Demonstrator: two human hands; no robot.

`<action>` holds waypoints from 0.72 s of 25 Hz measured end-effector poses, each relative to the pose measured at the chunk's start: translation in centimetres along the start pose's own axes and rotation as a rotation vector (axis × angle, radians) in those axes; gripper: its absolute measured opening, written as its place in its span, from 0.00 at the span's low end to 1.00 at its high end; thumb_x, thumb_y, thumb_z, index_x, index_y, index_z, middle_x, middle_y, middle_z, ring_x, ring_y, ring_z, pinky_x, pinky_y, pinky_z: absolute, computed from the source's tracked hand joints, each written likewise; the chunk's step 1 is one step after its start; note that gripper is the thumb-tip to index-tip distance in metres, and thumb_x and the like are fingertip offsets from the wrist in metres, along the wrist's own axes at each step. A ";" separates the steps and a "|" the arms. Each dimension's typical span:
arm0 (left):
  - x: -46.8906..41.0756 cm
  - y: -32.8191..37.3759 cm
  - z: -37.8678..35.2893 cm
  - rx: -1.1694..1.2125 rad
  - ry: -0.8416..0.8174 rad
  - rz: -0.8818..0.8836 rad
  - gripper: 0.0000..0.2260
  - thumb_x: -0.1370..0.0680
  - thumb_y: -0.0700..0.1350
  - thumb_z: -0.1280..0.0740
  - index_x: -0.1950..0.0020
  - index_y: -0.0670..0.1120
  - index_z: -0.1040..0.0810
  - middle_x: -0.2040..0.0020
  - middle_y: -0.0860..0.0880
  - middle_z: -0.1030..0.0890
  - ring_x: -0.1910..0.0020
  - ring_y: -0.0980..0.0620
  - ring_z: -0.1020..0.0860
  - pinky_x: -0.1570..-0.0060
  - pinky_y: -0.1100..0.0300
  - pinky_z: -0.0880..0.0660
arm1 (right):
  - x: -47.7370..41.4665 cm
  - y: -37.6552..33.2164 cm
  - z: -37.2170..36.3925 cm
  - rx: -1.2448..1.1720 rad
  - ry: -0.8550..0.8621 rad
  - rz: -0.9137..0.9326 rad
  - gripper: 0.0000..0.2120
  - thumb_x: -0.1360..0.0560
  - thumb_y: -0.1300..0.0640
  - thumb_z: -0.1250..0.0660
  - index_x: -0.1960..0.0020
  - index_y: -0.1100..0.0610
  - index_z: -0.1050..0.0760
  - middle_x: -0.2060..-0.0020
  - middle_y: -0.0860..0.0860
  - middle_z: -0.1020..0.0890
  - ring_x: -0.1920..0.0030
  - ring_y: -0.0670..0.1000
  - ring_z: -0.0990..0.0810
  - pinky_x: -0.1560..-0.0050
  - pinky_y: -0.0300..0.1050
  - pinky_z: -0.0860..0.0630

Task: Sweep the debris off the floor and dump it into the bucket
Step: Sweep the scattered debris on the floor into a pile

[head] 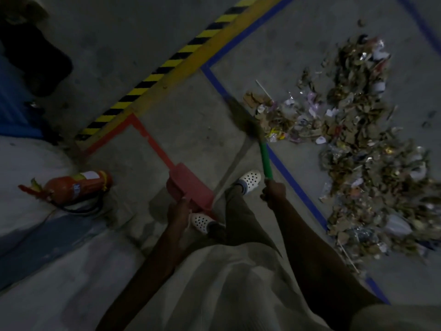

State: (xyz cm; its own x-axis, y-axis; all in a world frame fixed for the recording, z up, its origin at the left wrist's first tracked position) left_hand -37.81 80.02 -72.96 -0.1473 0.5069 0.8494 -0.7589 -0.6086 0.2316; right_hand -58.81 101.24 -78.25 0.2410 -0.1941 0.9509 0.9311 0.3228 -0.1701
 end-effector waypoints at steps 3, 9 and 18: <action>0.8 3.6 -4.1 -0.039 -0.053 -0.025 0.19 0.22 0.57 0.33 0.61 0.41 0.25 0.67 0.44 0.26 0.65 0.48 0.29 0.67 0.58 0.36 | -1.7 -4.0 3.9 -0.169 0.079 -0.009 0.18 0.18 0.59 0.36 0.31 0.67 0.29 0.52 0.60 0.26 0.64 0.52 0.28 0.61 0.45 0.27; 1.7 10.1 -9.7 -0.157 -0.132 -0.199 0.18 0.22 0.53 0.32 0.62 0.40 0.27 0.68 0.43 0.27 0.74 0.48 0.31 0.76 0.63 0.36 | -2.5 -9.3 9.2 -0.390 0.207 0.031 0.17 0.17 0.62 0.39 0.30 0.66 0.29 0.49 0.60 0.25 0.63 0.55 0.25 0.67 0.44 0.27; 1.6 13.3 -10.5 -0.313 -0.180 -0.309 0.22 0.21 0.55 0.34 0.52 0.34 0.21 0.62 0.40 0.20 0.61 0.45 0.23 0.59 0.54 0.29 | 6.2 2.1 3.7 -0.037 0.165 0.187 0.13 0.18 0.50 0.36 0.41 0.59 0.25 0.50 0.61 0.18 0.51 0.62 0.18 0.45 0.62 0.20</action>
State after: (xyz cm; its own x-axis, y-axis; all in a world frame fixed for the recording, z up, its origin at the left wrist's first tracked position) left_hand -54.79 79.12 -73.48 0.2069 0.5042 0.8384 -0.9087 -0.2186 0.3557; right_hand -56.32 104.12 -71.75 0.4489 -0.2834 0.8475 0.8745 0.3341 -0.3515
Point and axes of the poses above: each hand's wrist, its own x-axis away from the middle knuckle, its own z-axis out of the back of the hand, y = z × x, the point moved 3 cm from there along -x, towards the middle knuckle
